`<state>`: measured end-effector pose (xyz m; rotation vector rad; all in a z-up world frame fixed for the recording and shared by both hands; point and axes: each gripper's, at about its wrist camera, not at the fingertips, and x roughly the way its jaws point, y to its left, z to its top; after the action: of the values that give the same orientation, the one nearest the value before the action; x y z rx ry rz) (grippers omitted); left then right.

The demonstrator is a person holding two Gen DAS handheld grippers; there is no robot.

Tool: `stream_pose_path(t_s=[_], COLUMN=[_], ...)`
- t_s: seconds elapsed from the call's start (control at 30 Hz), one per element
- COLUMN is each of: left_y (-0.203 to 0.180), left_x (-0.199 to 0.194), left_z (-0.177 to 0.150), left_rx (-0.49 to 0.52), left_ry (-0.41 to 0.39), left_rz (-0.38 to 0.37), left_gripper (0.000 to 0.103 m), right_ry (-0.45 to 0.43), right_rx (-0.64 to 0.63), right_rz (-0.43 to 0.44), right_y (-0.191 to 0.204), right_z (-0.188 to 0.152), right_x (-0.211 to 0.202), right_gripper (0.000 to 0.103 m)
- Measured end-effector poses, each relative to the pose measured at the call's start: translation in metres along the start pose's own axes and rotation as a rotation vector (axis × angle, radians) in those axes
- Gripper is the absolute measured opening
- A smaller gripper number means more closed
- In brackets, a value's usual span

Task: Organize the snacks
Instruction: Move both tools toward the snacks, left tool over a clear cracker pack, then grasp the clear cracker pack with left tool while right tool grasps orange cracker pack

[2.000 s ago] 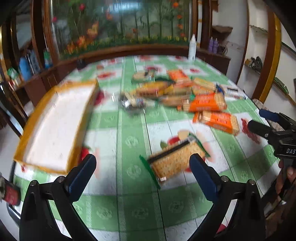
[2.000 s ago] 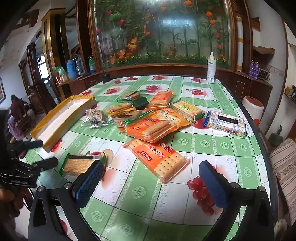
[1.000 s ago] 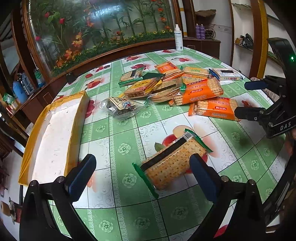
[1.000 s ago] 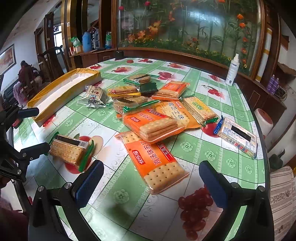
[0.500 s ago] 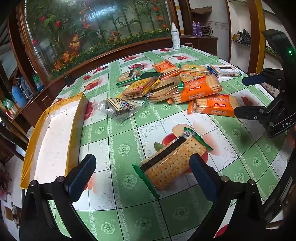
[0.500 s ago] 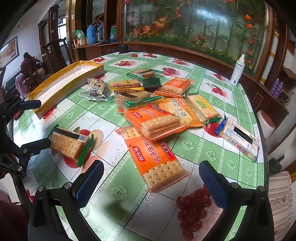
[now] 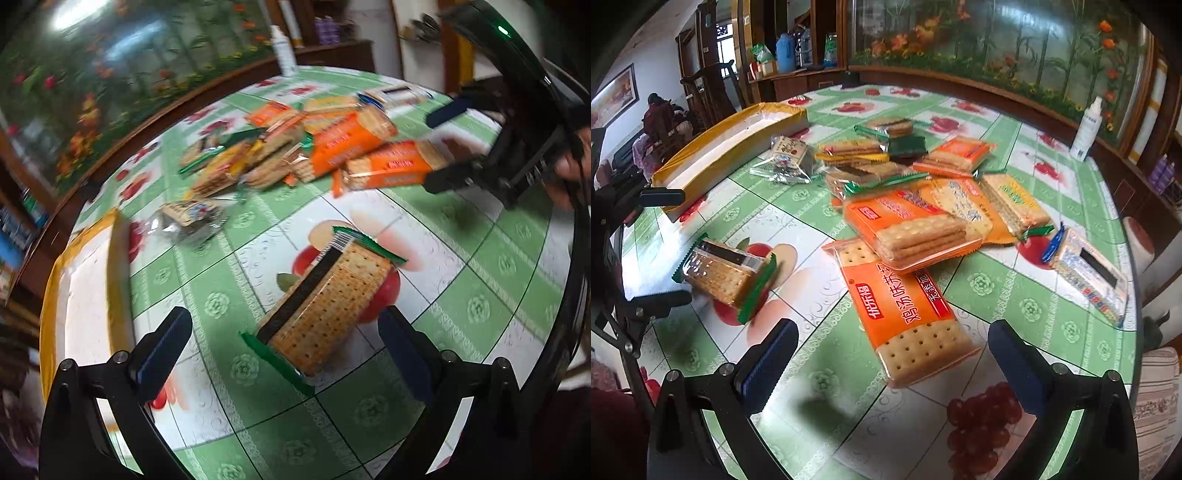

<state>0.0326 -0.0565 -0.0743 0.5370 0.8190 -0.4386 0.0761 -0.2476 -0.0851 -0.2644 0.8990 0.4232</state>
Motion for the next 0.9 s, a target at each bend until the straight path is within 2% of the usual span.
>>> stream_pose_path(t_s=[0.53, 0.73, 0.9], left_y=[-0.004, -0.001, -0.001], left_x=[0.025, 0.028, 0.030], left_z=[0.008, 0.010, 0.013], left_rx=[0.064, 0.054, 0.101], left_ry=[0.051, 0.045, 0.044], left_rz=[-0.006, -0.037, -0.072], left_gripper=[0.102, 0.101, 0.101], right_ry=[0.057, 0.094, 0.116], right_rx=[-0.026, -0.024, -0.050], right_rz=[0.051, 0.080, 0.069], right_y=[-0.009, -0.008, -0.002], right_z=[0.010, 0.009, 0.005], right_x=[0.026, 0.037, 0.042], right_gripper=[0.103, 0.103, 0.103])
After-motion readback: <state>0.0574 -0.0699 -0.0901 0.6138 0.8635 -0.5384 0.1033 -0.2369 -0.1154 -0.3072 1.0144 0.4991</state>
